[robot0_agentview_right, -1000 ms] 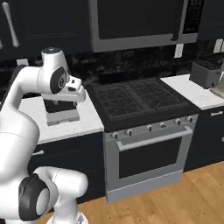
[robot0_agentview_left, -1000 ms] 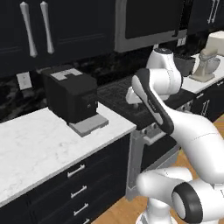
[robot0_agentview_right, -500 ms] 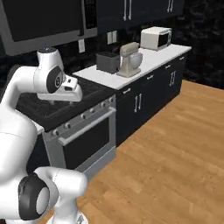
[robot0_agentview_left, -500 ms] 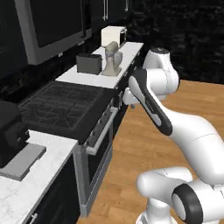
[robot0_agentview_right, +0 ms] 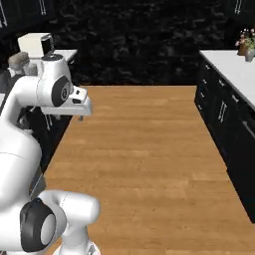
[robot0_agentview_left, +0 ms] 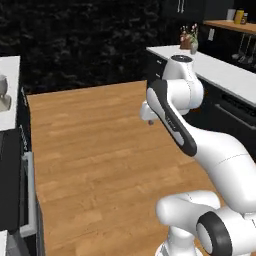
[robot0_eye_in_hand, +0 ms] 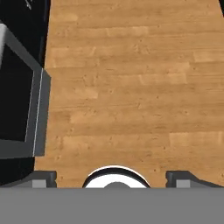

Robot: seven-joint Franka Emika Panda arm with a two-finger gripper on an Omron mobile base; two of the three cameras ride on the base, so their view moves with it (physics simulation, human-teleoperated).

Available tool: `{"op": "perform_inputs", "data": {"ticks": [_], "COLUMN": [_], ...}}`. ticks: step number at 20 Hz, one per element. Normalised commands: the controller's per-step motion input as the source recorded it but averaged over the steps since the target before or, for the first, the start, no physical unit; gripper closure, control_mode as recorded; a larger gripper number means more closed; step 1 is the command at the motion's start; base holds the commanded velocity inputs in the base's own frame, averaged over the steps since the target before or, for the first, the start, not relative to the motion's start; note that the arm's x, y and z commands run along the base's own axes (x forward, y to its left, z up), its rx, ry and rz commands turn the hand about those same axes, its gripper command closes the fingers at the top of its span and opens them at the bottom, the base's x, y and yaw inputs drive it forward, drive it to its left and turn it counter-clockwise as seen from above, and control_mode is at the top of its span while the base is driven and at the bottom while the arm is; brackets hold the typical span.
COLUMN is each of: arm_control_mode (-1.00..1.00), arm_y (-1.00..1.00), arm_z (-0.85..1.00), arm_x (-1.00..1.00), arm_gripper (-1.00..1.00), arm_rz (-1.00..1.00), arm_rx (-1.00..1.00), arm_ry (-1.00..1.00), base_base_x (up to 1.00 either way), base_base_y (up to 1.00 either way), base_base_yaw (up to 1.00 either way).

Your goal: Navigate to the sink.

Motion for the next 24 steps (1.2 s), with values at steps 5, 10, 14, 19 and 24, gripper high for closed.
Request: {"op": "perform_inputs", "data": {"ticks": [5,10,14,19,24], "arm_control_mode": [1.00,1.00,1.00,1.00,1.00], "arm_y": [0.00,0.00,0.00,0.00,0.00], "arm_z": [0.00,0.00,0.00,0.00,0.00], "arm_x": [0.00,0.00,0.00,0.00,0.00], "arm_gripper": [-1.00,-1.00,-1.00,-1.00,-1.00], "arm_rz": [0.00,0.00,0.00,0.00,0.00], "arm_rx": [0.00,0.00,0.00,0.00,0.00], "arm_ry": [0.00,0.00,0.00,0.00,0.00], "base_base_x": [0.00,0.00,0.00,0.46,0.99], "base_base_y": [0.11,0.08,0.05,0.22,0.60], "base_base_yaw": [-1.00,-1.00,-0.99,-0.77,-0.48]}}
